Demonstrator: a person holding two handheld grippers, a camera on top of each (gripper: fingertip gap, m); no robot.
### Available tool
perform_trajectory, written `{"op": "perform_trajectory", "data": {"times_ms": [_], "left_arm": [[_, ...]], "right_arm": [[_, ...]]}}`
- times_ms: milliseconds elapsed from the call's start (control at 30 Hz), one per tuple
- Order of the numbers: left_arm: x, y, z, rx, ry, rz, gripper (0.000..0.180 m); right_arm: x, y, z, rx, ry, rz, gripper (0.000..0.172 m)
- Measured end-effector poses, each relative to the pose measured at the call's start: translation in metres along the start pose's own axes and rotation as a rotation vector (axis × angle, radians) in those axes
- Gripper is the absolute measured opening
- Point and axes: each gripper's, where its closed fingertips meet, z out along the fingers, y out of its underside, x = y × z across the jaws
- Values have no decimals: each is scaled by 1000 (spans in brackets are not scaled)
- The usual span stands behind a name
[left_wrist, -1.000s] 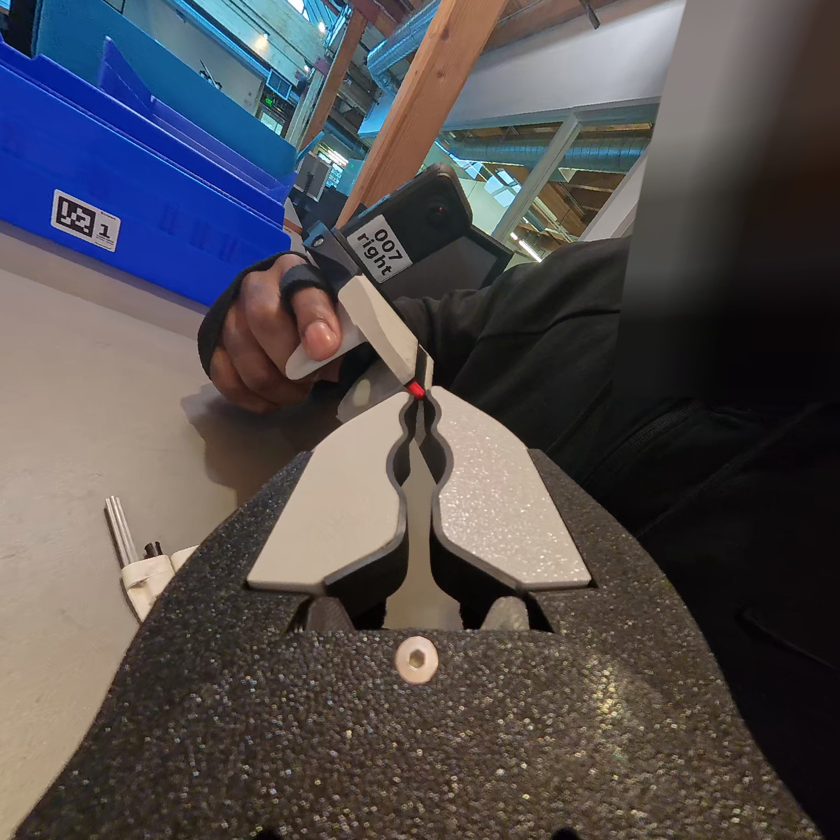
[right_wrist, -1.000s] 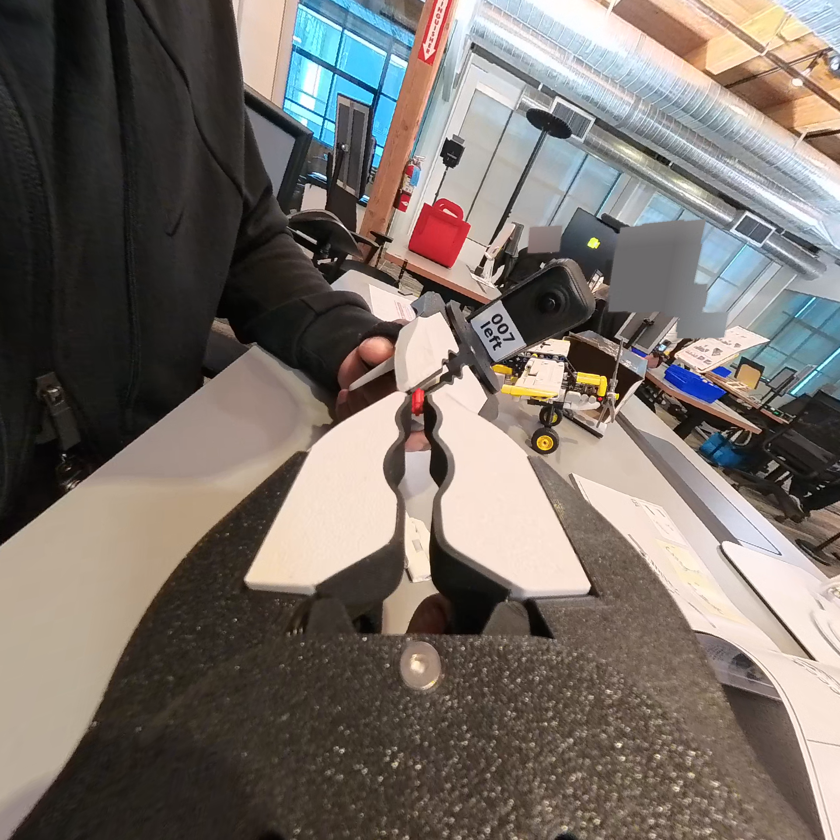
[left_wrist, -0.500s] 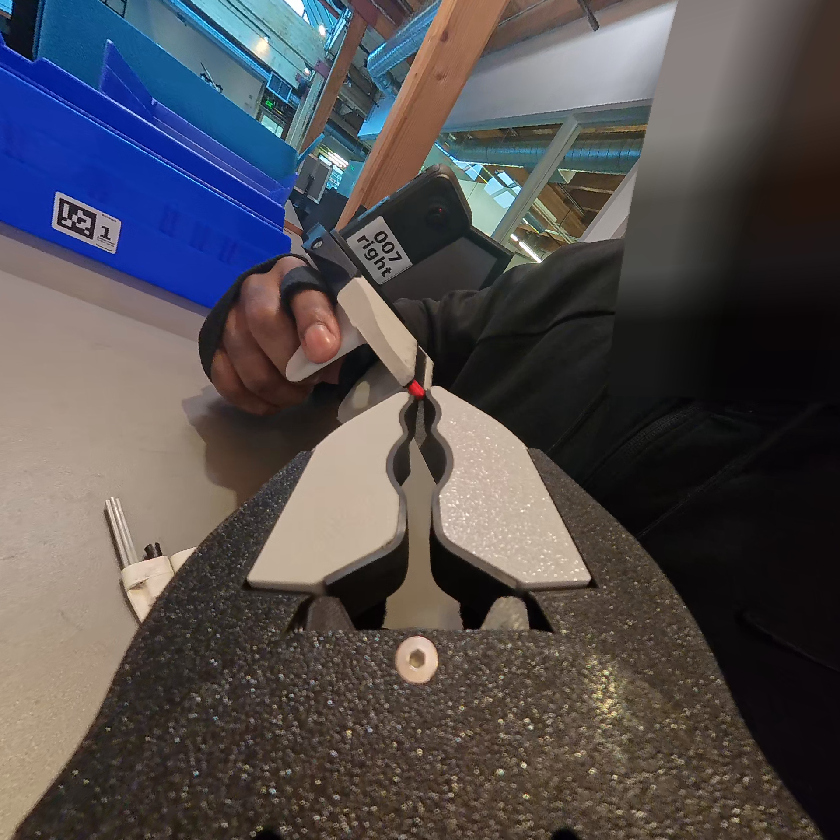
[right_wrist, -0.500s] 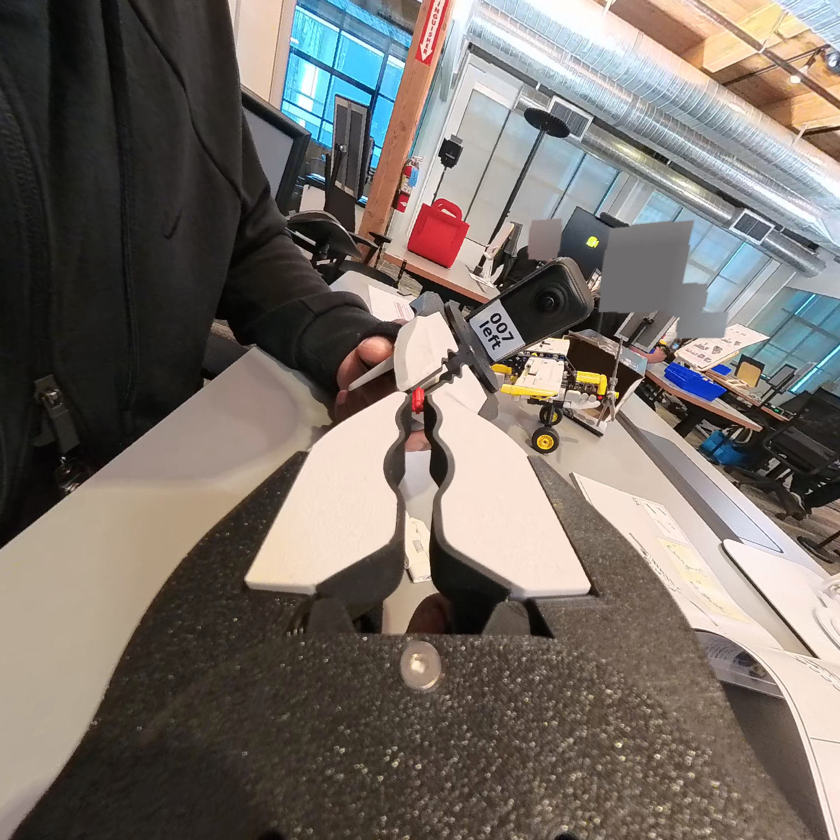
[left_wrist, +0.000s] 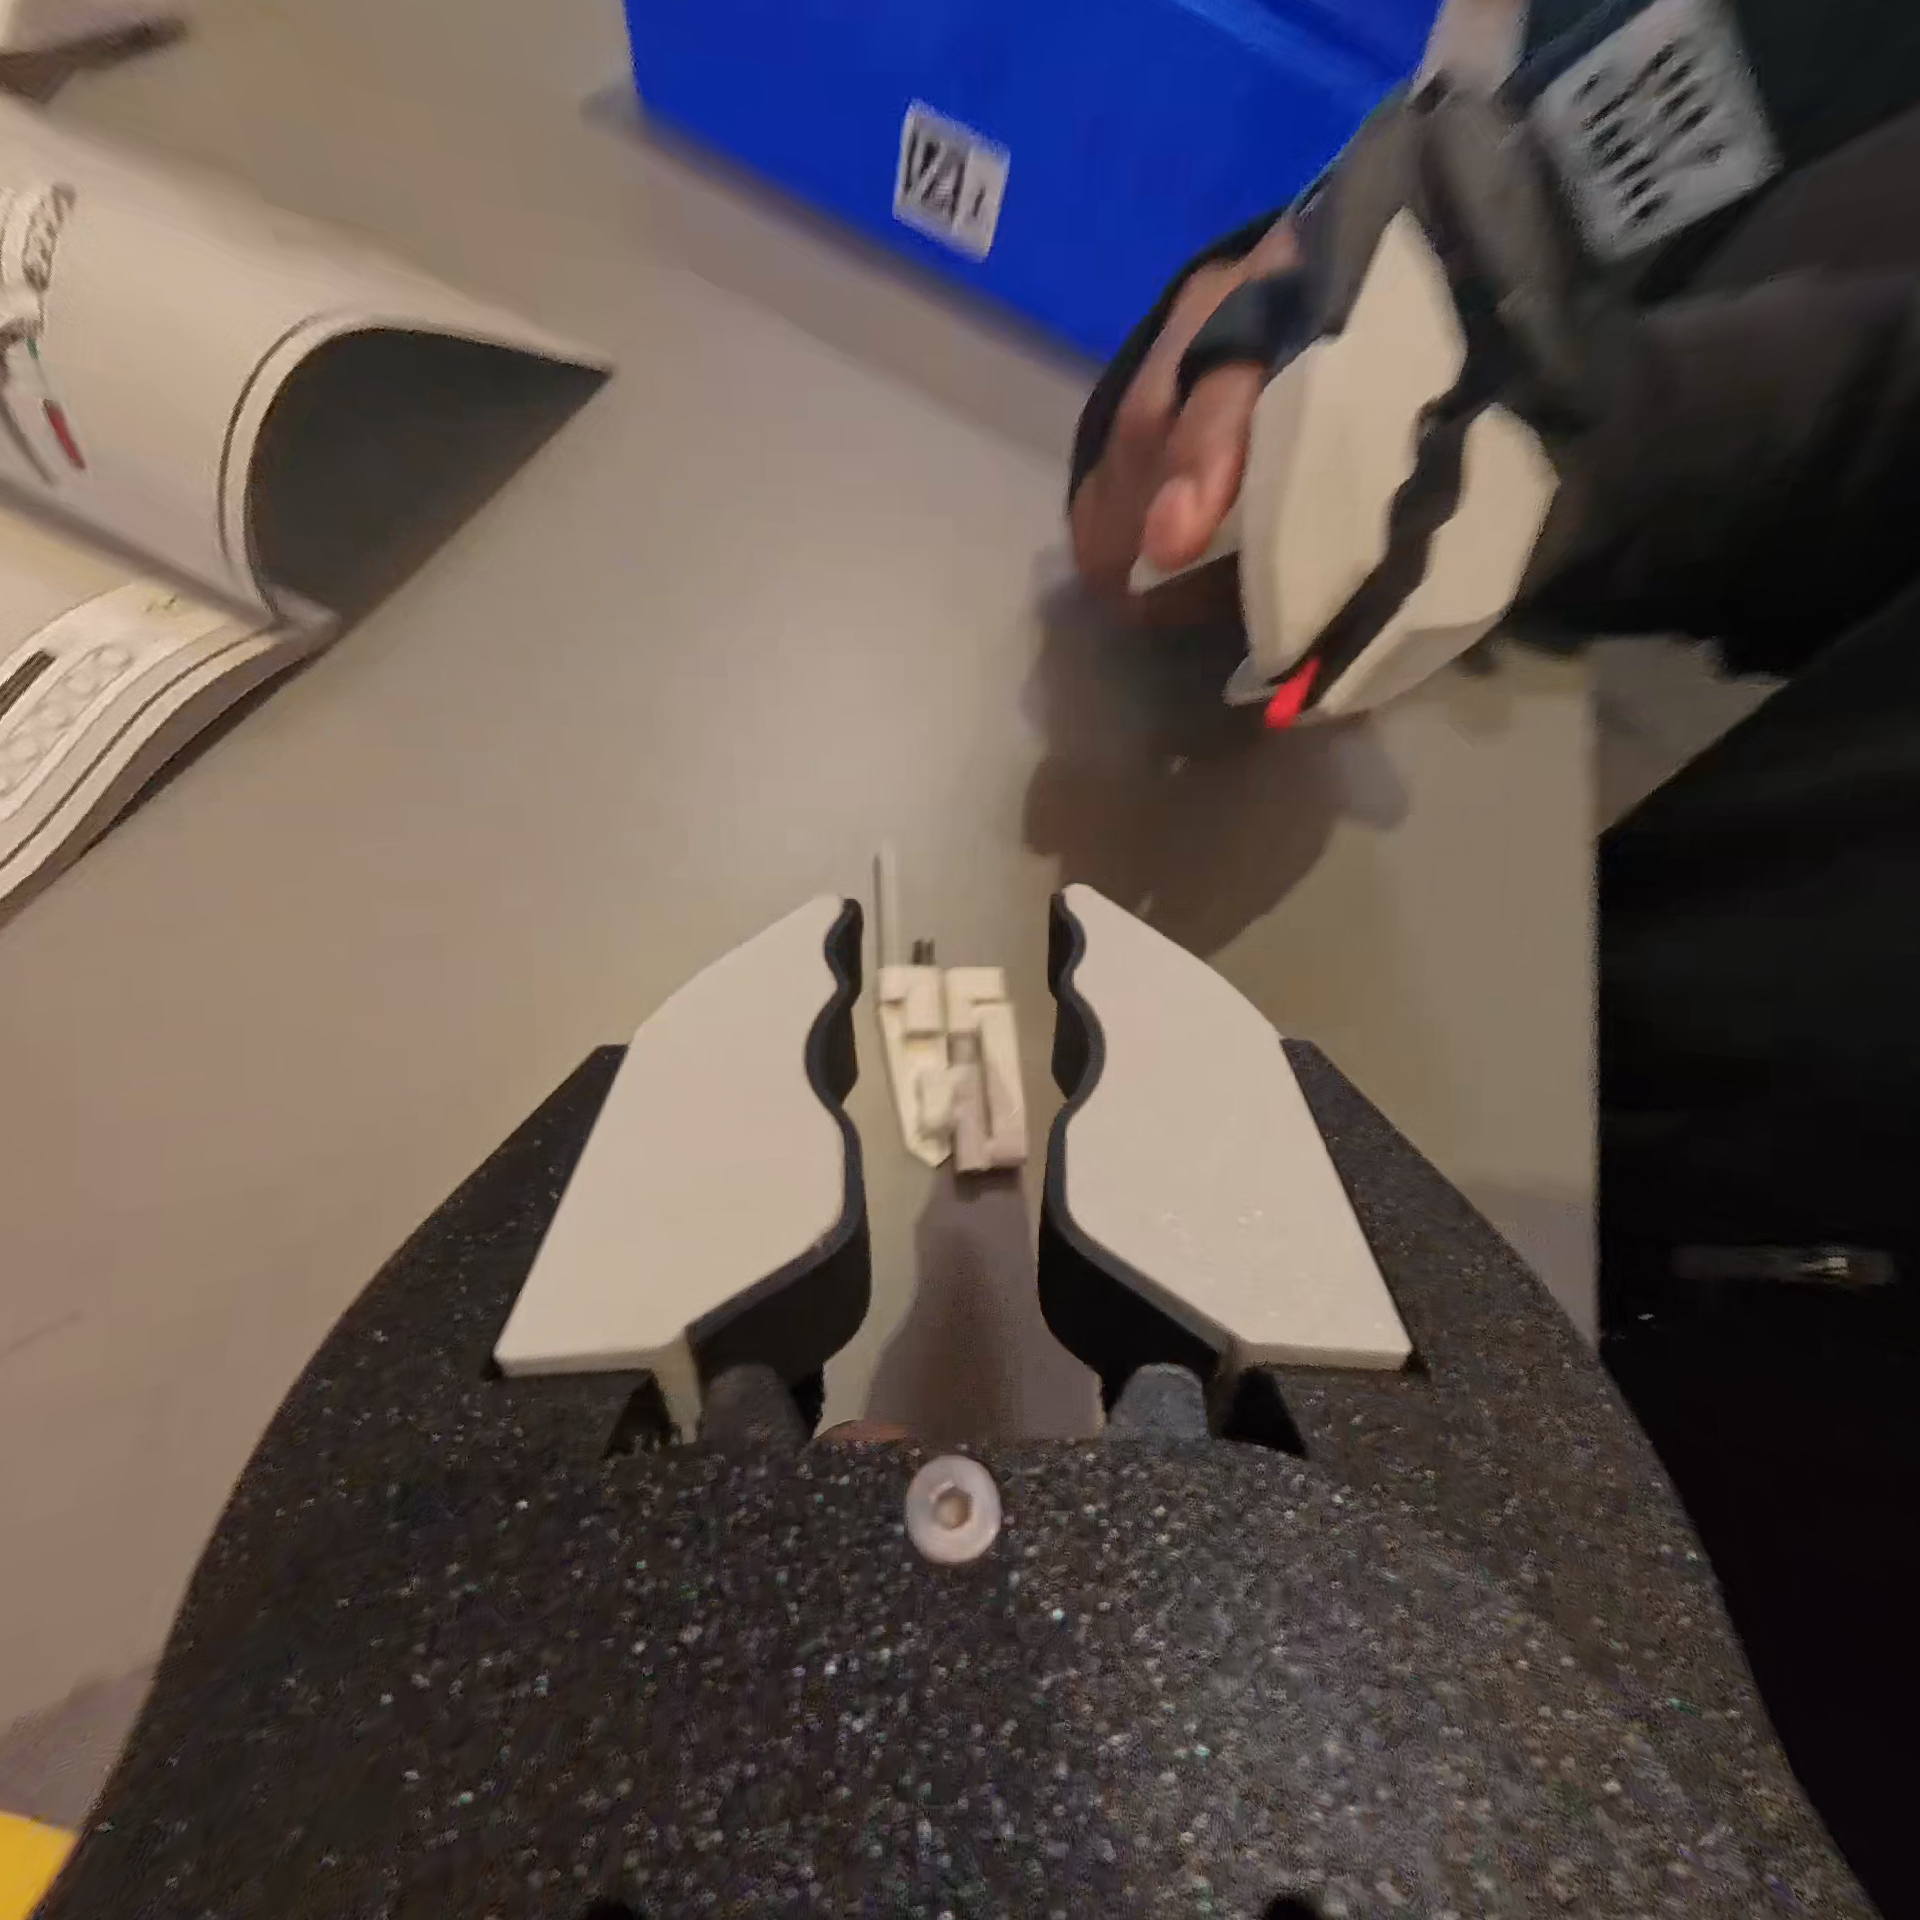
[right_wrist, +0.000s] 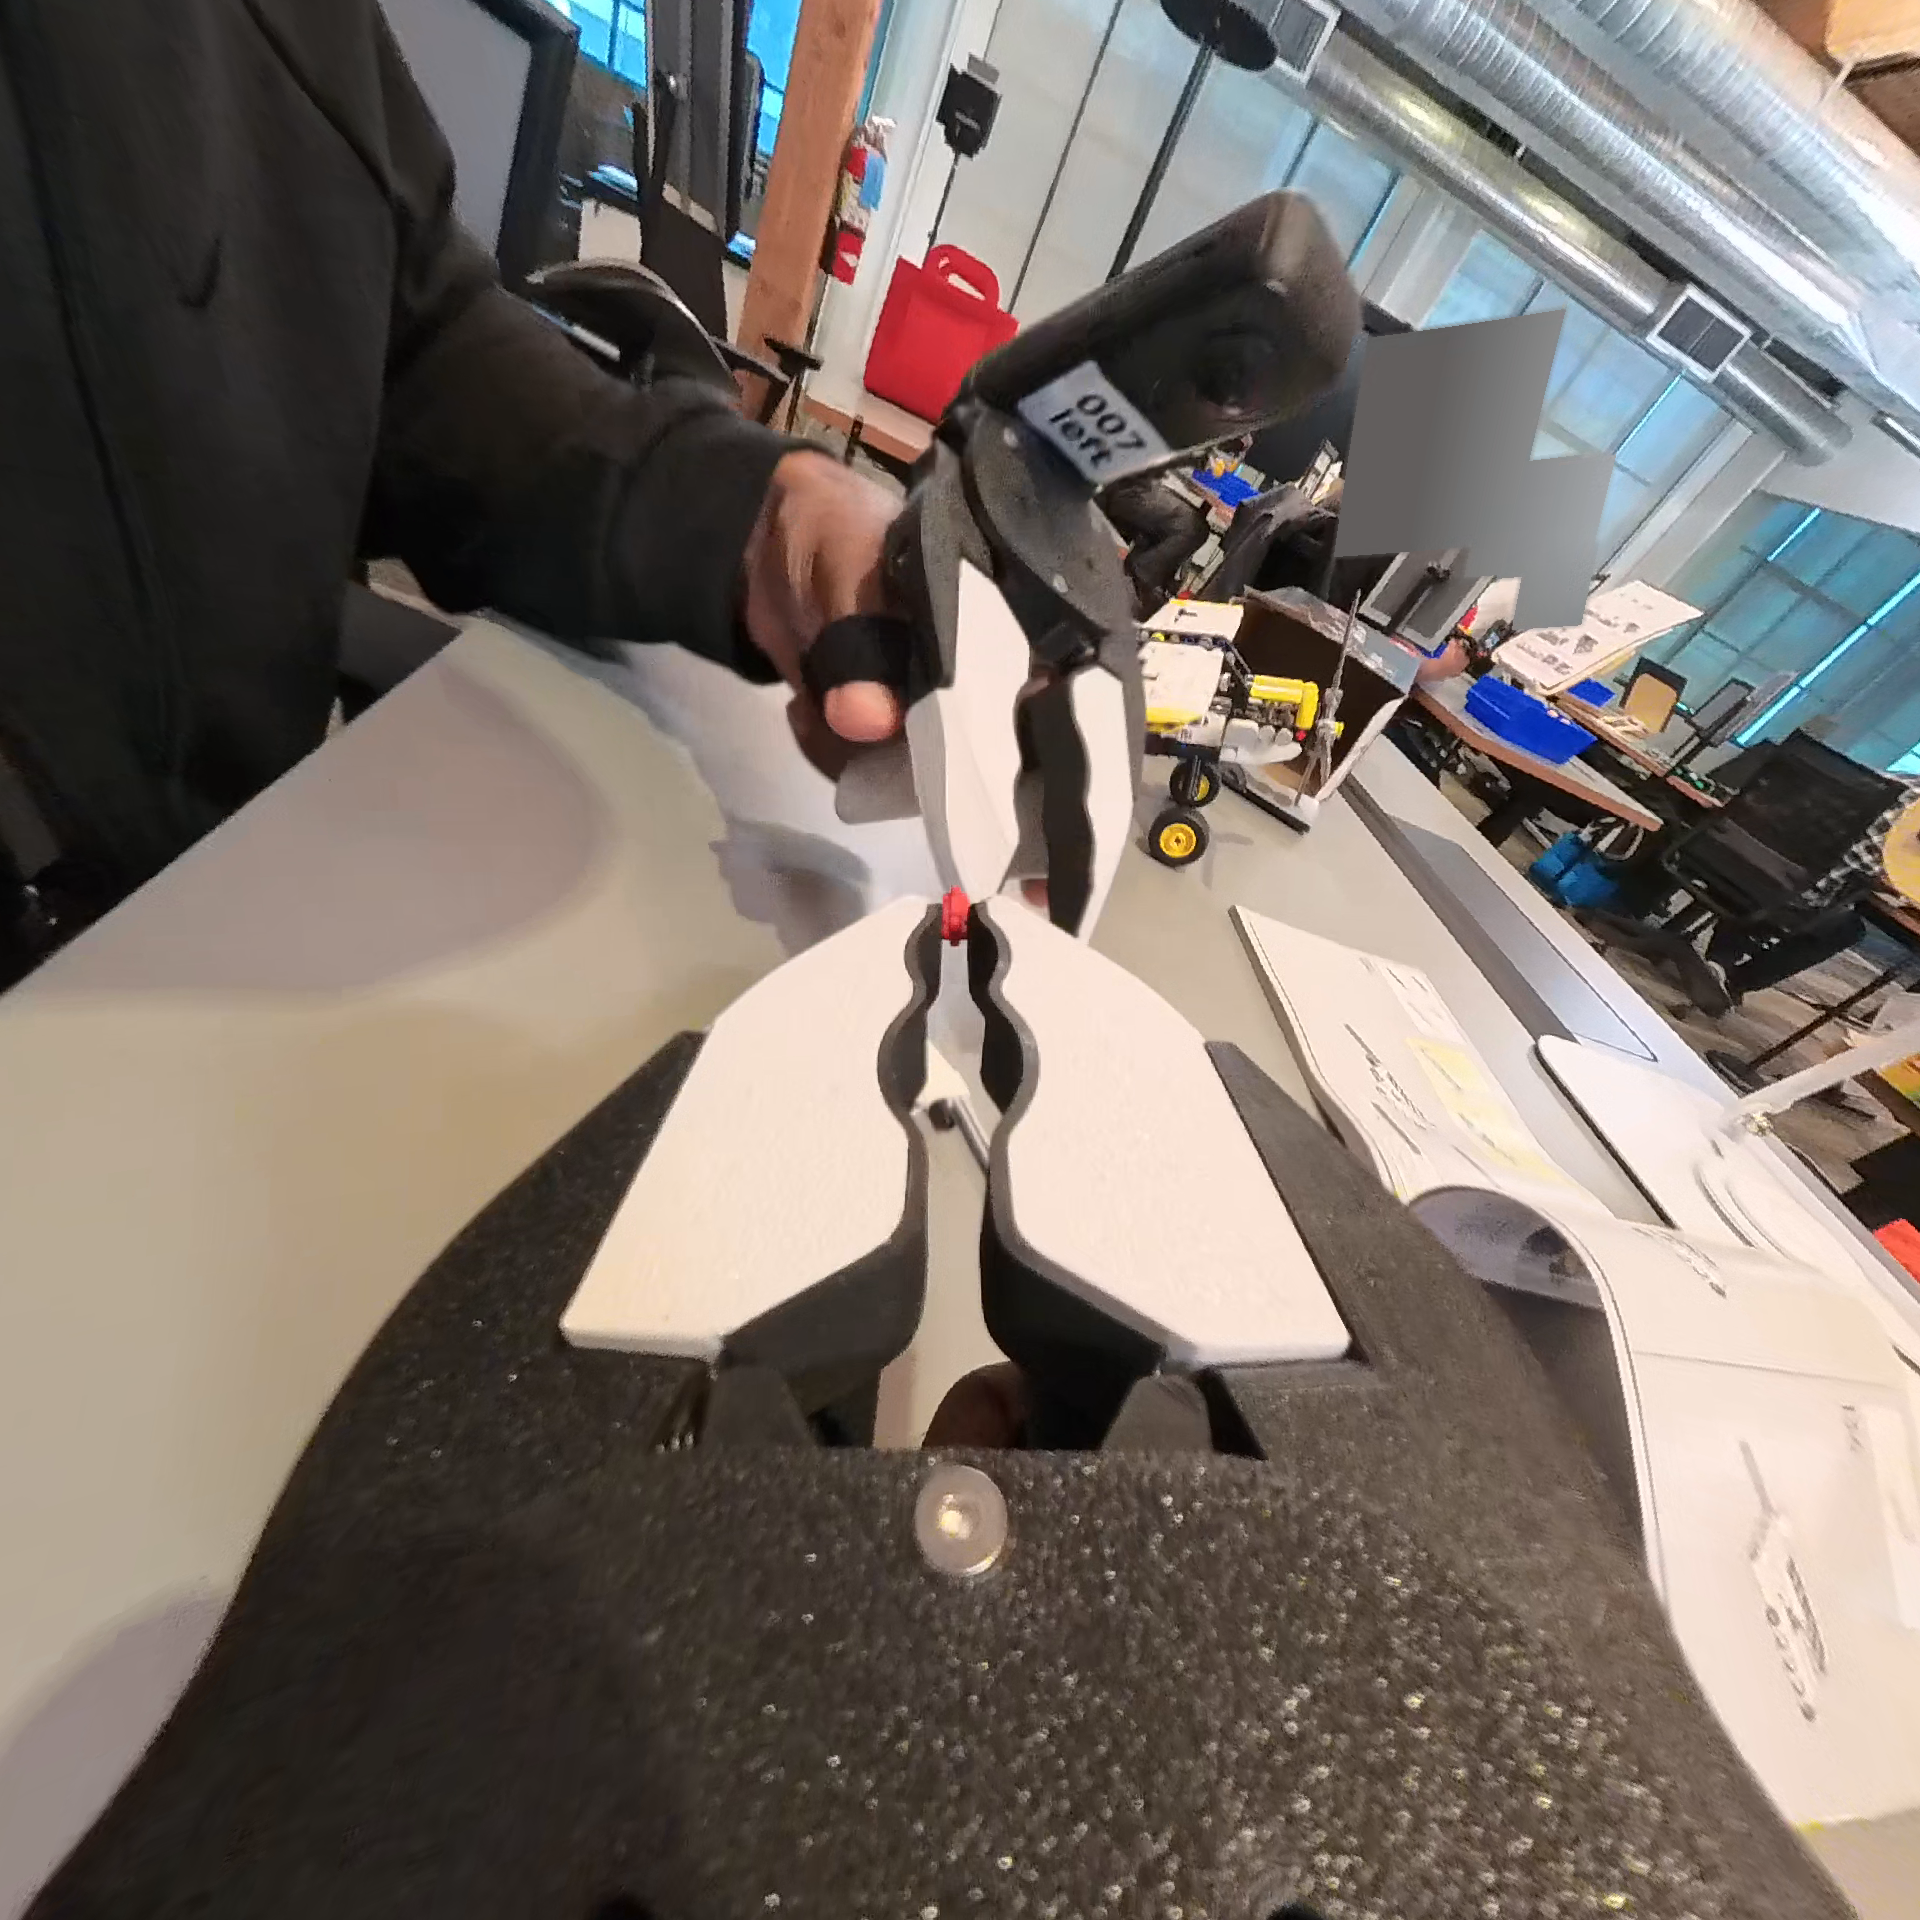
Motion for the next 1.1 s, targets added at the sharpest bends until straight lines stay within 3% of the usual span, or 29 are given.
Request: {"op": "perform_trajectory", "data": {"times_ms": [167, 300, 667, 1100], "left_arm": [[-10, 31, 15, -276, -65, 48, 42], [-17, 43, 24, -378, -67, 44, 43], [-12, 47, 25, -467, -101, 109, 46], [-4, 51, 29, -465, -192, 198, 28]], "right_arm": [[-2, 10, -7, -50, -7, -24, 4], [-5, 13, -16, -62, -12, -33, 4], [-14, 12, -29, -64, -27, -59, 4], [-22, 17, -25, -103, -37, -93, 4]]}}
